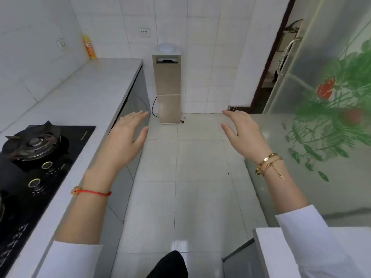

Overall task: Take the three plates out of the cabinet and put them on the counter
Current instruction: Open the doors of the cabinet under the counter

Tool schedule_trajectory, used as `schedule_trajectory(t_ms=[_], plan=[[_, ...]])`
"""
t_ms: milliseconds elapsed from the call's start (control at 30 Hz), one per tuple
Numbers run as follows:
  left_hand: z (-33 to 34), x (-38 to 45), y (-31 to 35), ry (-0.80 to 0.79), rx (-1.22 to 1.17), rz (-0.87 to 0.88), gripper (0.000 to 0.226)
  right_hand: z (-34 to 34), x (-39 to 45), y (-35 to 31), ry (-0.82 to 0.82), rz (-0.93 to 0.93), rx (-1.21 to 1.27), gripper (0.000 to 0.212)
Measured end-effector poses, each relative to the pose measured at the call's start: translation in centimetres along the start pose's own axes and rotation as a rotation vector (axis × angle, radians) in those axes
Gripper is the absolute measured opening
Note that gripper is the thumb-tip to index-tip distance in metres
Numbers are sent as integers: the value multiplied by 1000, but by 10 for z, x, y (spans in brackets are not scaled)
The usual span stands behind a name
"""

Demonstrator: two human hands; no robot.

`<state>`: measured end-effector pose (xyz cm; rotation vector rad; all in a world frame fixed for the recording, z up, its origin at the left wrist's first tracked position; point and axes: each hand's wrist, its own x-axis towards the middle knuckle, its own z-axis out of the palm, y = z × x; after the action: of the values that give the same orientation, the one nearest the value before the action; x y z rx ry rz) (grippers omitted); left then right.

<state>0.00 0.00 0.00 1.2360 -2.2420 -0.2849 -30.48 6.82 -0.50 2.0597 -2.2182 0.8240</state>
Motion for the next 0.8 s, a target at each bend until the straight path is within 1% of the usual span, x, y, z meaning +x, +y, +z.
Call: schedule_trajectory(t_ms=[100,200,400,600,800], plan=[[11,10,-3,5,-3,-11,45,6,8,8,-6,9,-8,44],[27,20,-7,-31,-24,-39,44,16,17,18,-49,30,-16,44],[65,65,-28,-57,-7,-27,43,43,56,49,-84,78,-13,46],[101,141,-52,-109,-13,-49,43,70,128,82,-101,118,-14,46],[124,243,-77,-103,-44,-58,44,86,227,110,-82,134,14,45]])
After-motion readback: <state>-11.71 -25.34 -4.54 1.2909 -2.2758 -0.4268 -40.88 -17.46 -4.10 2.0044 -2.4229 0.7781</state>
